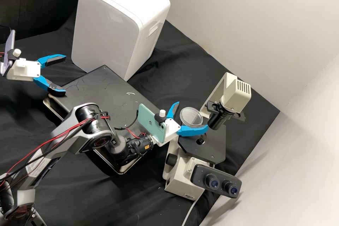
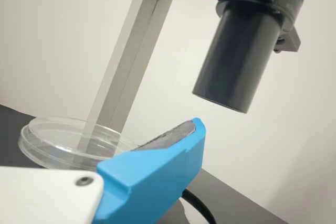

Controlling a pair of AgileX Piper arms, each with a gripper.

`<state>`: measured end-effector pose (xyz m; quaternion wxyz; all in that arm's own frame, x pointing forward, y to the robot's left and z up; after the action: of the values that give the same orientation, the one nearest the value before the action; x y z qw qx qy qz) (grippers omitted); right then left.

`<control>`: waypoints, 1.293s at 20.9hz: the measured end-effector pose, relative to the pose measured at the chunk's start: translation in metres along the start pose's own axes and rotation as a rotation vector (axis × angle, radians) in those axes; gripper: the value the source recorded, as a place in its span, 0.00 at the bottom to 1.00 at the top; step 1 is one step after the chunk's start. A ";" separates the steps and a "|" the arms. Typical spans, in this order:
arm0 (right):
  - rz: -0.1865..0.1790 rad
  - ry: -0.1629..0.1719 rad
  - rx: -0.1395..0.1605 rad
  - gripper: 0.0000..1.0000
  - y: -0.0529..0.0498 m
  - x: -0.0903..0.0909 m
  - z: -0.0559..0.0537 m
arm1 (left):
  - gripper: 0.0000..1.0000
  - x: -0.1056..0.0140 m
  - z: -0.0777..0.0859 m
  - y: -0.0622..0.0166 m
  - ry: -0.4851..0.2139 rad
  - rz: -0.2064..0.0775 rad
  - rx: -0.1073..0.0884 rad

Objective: Place the petri dish on the microscope

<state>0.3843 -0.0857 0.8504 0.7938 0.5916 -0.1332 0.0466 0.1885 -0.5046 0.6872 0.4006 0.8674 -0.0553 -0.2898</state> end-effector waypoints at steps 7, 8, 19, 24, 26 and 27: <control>-0.047 0.085 0.334 1.00 0.013 -0.006 0.009 | 1.00 0.000 0.000 -0.0017 0.003 -0.006 -0.001; -0.054 0.099 0.399 1.00 0.015 -0.006 0.011 | 1.00 0.001 0.000 -0.0023 0.003 -0.009 -0.001; -0.055 0.121 0.502 1.00 0.018 -0.007 0.012 | 1.00 0.001 0.000 -0.0024 0.005 -0.009 -0.003; -0.055 0.121 0.502 1.00 0.018 -0.007 0.012 | 1.00 0.001 0.000 -0.0024 0.005 -0.009 -0.003; -0.054 0.122 0.502 1.00 0.018 -0.007 0.012 | 1.00 0.001 0.000 -0.0024 0.005 -0.009 -0.003; -0.054 0.122 0.502 1.00 0.018 -0.007 0.012 | 1.00 0.001 0.000 -0.0024 0.005 -0.009 -0.003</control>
<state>0.3716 -0.0911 0.8683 0.6296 0.7695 -0.0535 0.0927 0.1884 -0.5035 0.6850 0.4006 0.8679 -0.0502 -0.2894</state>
